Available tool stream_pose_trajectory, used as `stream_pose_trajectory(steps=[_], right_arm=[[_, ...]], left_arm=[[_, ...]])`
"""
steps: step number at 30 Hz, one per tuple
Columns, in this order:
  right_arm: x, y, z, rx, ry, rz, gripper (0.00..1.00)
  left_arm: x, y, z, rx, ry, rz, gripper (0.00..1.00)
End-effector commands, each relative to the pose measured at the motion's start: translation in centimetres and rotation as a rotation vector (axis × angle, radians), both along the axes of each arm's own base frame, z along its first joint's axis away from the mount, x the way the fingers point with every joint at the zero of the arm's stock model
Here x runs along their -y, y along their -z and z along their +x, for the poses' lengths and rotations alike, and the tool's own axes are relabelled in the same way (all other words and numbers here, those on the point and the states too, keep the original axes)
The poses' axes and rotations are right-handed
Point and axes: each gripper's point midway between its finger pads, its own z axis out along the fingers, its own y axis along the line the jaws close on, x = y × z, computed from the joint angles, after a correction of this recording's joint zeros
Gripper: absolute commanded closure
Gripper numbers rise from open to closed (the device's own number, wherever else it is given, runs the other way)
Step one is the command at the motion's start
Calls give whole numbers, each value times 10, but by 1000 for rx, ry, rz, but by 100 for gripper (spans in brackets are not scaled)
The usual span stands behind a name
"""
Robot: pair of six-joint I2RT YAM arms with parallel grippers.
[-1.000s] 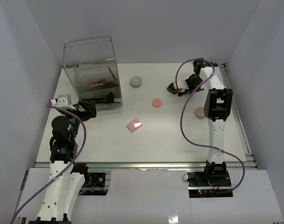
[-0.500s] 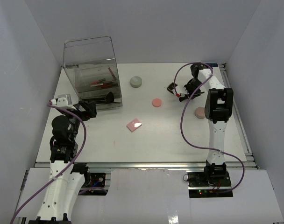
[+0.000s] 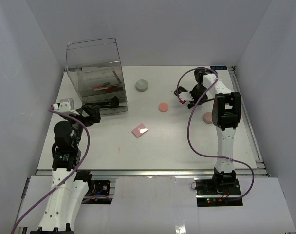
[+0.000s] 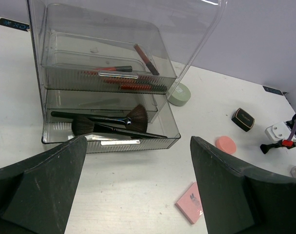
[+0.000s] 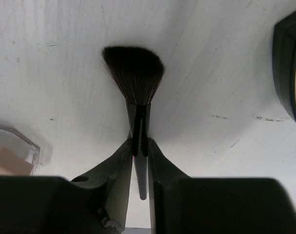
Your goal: Organize the makeup
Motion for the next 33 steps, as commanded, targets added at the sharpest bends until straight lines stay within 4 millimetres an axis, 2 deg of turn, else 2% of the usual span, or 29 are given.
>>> stream_pose_trajectory(steps=[1, 5, 8, 11, 18, 20, 22, 27, 29, 31, 33], right_arm=[[-17, 0, -23, -50, 62, 80, 83], [-35, -24, -24, -20, 129, 155, 89], [-65, -46, -38, -29, 140, 234, 91], [-104, -65, -59, -35, 127, 283, 92], [-243, -112, -120, -90, 75, 430, 92], [-277, -119, -130, -95, 62, 472, 92], [-332, -137, -143, -72, 1, 544, 92], [-429, -184, -139, 74, -42, 752, 92], [-450, -188, -138, 114, -26, 804, 92], [-471, -207, -123, 184, -15, 915, 92], [-482, -214, -116, 201, 18, 980, 92]], left_arm=[[-2, -4, -2, 18, -8, 6, 2], [-2, -6, -4, 26, -7, 5, 2], [-3, -8, -5, 35, -11, 2, 2], [-4, -9, -6, 38, -17, 0, 2], [-8, -12, -8, 49, -40, -3, 2], [-9, -12, -8, 47, -43, -4, 2], [-8, -13, -9, 51, -44, -4, 2], [-18, -15, -10, 58, -94, -1, 2], [-21, -16, -11, 63, -112, 1, 2], [-23, -16, -12, 66, -122, 1, 2], [-24, -18, -13, 73, -131, 2, 2]])
